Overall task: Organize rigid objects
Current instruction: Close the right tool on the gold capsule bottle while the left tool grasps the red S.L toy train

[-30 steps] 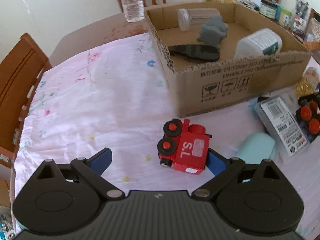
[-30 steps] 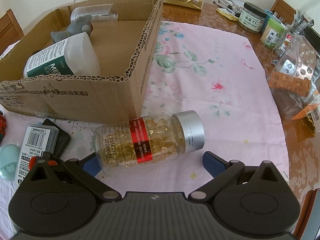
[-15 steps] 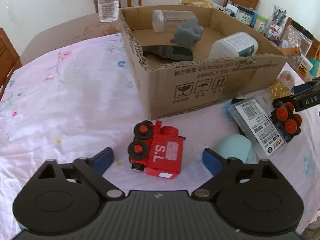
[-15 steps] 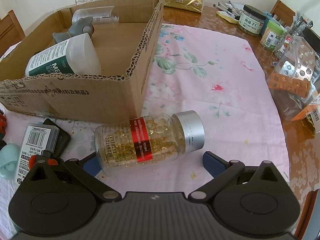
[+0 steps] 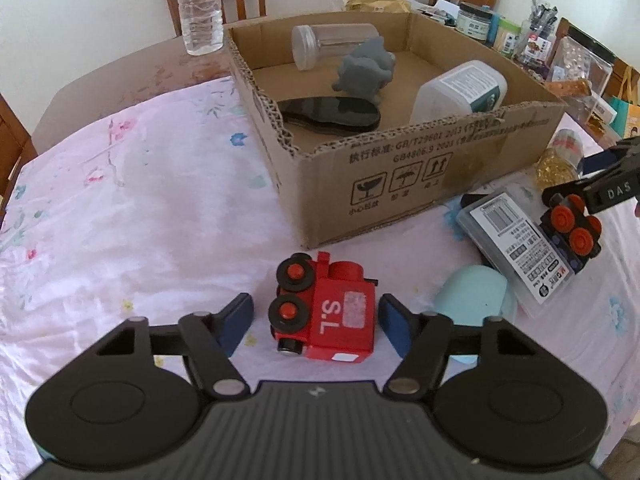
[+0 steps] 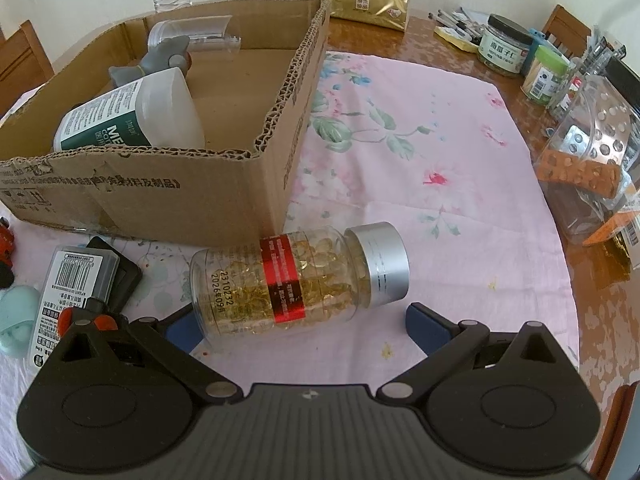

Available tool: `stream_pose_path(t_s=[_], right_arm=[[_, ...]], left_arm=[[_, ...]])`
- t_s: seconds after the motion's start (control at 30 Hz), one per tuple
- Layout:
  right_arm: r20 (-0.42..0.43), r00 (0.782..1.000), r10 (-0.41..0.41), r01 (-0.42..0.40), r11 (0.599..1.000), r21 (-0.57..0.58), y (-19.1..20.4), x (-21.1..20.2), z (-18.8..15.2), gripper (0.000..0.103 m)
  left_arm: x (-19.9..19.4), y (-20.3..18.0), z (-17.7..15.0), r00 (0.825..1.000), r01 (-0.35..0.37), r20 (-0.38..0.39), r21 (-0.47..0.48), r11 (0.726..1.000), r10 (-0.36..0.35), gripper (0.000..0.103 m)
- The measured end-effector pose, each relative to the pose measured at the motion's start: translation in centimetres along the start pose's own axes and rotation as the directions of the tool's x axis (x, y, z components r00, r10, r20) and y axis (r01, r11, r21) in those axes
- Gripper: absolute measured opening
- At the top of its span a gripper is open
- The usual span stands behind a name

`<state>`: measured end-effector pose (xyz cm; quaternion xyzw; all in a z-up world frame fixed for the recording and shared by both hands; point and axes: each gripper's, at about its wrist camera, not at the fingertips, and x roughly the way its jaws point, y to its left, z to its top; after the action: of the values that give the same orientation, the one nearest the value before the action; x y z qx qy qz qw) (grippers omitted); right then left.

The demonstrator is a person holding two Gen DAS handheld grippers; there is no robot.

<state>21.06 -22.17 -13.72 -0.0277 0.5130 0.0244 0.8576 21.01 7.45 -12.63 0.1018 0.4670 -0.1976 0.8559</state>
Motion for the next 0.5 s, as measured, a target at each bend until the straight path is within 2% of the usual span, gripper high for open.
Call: stream_pose_path(t_s=[0.2,0.37,0.5], right_arm=[[0.033,0.999,0.015,-0.014,1.000,-0.022,-0.2,0.0,-0.3,0.103],[0.006,1.000,0.025,-0.024,0.998,-0.063,0.0,0.0,0.4,0.103],[0.035,0.999,0.000,0.005,0.992,-0.130,0.6,-0.5,0.9,0.103]], left_arm=[[-0.1,-0.2,0.4,0.999,-0.034,-0.003,-0.007,0.999,0.034,0.059],[0.1,-0.5,0.8,0.999,-0.040,-0.009,0.012,0.999,0.041,0.057],[0.1,-0.4,0.7,0.999,-0.032,-0.009,0.010,0.999,0.032,0.056]])
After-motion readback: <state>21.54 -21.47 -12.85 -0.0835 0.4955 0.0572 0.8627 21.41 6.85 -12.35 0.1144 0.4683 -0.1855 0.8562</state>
